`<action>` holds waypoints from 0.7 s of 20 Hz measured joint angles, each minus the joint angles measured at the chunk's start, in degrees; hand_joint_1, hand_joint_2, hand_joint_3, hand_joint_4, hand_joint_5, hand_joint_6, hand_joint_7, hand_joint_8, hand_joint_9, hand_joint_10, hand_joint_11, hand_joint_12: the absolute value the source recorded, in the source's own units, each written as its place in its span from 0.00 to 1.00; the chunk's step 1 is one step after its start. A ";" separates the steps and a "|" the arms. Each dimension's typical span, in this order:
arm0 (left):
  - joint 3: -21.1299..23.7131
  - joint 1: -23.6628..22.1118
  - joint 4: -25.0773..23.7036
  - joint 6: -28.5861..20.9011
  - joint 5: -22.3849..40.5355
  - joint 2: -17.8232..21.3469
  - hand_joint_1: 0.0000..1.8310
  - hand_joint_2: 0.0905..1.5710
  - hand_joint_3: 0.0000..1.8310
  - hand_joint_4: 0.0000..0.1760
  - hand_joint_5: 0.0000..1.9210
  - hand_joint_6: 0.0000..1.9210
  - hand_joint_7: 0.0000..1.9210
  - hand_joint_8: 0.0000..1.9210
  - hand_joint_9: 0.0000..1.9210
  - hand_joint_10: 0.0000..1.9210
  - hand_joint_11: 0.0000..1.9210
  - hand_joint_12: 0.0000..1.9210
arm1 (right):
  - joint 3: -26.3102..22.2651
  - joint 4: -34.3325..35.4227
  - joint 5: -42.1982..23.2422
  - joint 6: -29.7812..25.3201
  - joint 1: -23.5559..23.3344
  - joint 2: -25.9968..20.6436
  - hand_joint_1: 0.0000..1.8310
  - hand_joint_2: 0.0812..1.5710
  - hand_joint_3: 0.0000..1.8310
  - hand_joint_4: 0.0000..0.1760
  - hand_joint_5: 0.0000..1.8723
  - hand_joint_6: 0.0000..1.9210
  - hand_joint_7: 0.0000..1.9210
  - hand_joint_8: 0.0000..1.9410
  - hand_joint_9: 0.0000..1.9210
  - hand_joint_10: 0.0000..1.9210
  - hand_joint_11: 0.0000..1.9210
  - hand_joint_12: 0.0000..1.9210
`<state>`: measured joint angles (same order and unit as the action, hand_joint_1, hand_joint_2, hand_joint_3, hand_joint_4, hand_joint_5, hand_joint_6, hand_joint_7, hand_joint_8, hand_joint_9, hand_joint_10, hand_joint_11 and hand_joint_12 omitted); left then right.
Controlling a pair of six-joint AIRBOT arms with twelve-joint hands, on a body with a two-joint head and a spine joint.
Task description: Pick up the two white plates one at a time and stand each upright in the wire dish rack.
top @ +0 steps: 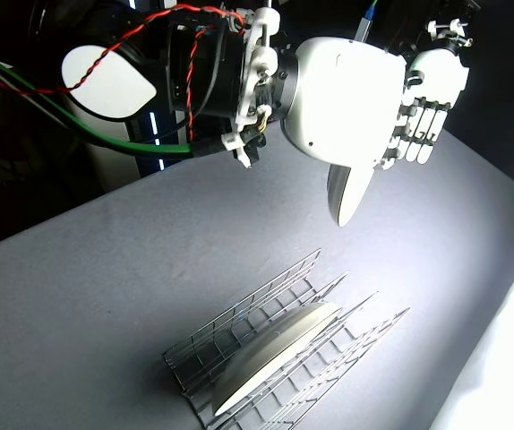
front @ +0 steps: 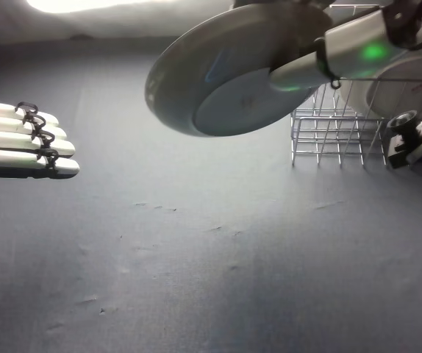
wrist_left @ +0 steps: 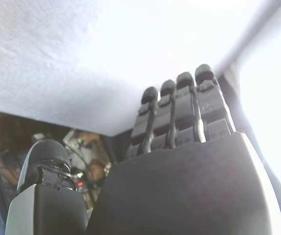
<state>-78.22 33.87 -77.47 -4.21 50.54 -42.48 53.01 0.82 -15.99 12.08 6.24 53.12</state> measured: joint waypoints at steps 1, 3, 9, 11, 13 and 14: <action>0.00 0.00 0.00 -0.11 0.00 -0.04 0.00 0.67 0.00 0.00 0.02 0.00 0.01 0.00 0.00 0.00 0.00 0.00 | 0.55 0.92 0.00 0.00 0.00 -0.26 0.82 0.67 0.00 0.00 0.48 0.49 0.52 0.43 0.54 0.48 0.50 0.73; 0.00 0.00 -1.05 -1.73 0.11 -0.11 0.00 0.67 0.00 0.00 0.02 0.00 0.01 0.00 0.00 0.00 0.00 0.00 | 1.64 1.81 0.07 0.04 0.00 -0.61 0.82 0.67 0.00 0.00 0.49 0.48 0.53 0.42 0.54 0.48 0.50 0.73; 0.44 -0.09 -2.45 -3.23 0.48 -0.17 0.00 0.67 0.00 0.00 0.02 0.00 0.01 0.00 0.01 0.00 0.00 0.00 | 4.42 5.33 1.99 0.13 -0.02 -2.05 0.81 0.67 0.00 0.00 0.47 0.51 0.52 0.44 0.54 0.49 0.51 0.71; 0.44 -0.20 -2.47 -3.74 0.46 -0.17 0.00 0.67 0.00 0.00 0.01 0.00 0.00 0.00 0.00 0.00 0.00 0.00 | 5.05 5.42 2.21 0.20 0.00 -2.43 0.82 0.67 0.00 0.00 0.48 0.51 0.51 0.43 0.54 0.49 0.50 0.73; 0.44 -1.09 -3.52 -4.74 0.46 -0.17 0.00 0.67 0.00 0.00 0.01 0.00 0.00 0.00 0.00 0.00 0.00 0.00 | 5.84 5.42 2.25 0.20 0.04 -2.64 0.76 0.68 0.00 0.00 0.48 0.54 0.52 0.45 0.55 0.54 0.52 0.61; 0.44 -1.75 -4.15 -5.11 0.46 -0.17 0.00 0.67 0.00 0.00 0.02 0.00 0.01 0.00 0.01 0.00 0.01 0.00 | 6.16 5.49 2.10 0.17 0.46 -2.80 0.76 0.68 0.00 0.00 0.48 0.54 0.52 0.45 0.55 0.54 0.52 0.60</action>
<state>-77.78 32.12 -81.62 -9.32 51.00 -42.65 59.18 6.31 -13.89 12.25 6.70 50.33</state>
